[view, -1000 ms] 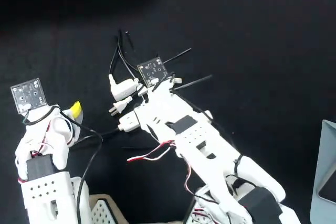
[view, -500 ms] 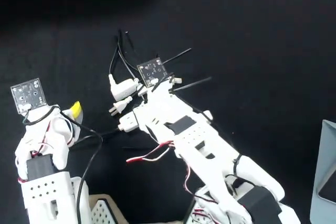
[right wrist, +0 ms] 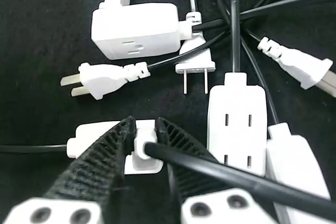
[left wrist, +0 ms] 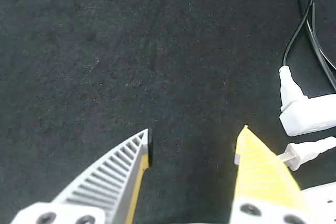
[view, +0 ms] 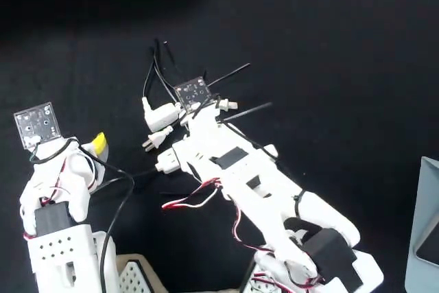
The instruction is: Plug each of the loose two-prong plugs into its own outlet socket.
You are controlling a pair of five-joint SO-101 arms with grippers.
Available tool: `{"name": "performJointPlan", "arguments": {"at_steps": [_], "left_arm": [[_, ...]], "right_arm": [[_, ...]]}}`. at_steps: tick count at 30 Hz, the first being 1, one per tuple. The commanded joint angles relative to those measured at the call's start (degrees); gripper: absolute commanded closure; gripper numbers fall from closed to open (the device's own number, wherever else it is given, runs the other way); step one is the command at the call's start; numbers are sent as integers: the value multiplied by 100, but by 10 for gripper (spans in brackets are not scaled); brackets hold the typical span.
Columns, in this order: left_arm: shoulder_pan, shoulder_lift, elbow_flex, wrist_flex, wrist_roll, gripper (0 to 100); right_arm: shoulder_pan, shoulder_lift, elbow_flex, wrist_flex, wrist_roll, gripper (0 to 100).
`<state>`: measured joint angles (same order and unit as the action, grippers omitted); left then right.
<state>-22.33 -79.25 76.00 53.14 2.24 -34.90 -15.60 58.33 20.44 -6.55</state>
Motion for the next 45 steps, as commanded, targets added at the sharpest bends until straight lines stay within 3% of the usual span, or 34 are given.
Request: {"name": "performJointPlan", "arguments": {"at_steps": [1,8,34,41,45], "left_arm": [[-66,-62,-4,-123,53,736],[-40,-62,4,-123,53,736],[-13,-53,31,-105,53,732],[-13,-53,-92,-79,26,731],[189,-53,-92,-79,-79,731]], "right_arm": [[-62,22,-259,-26,237,987],[-281,22,-418,624,316,987],[-387,435,-541,993,598,975],[-422,-453,-708,1987,316,645],[-651,-1288,-655,2391,316,631]]}}
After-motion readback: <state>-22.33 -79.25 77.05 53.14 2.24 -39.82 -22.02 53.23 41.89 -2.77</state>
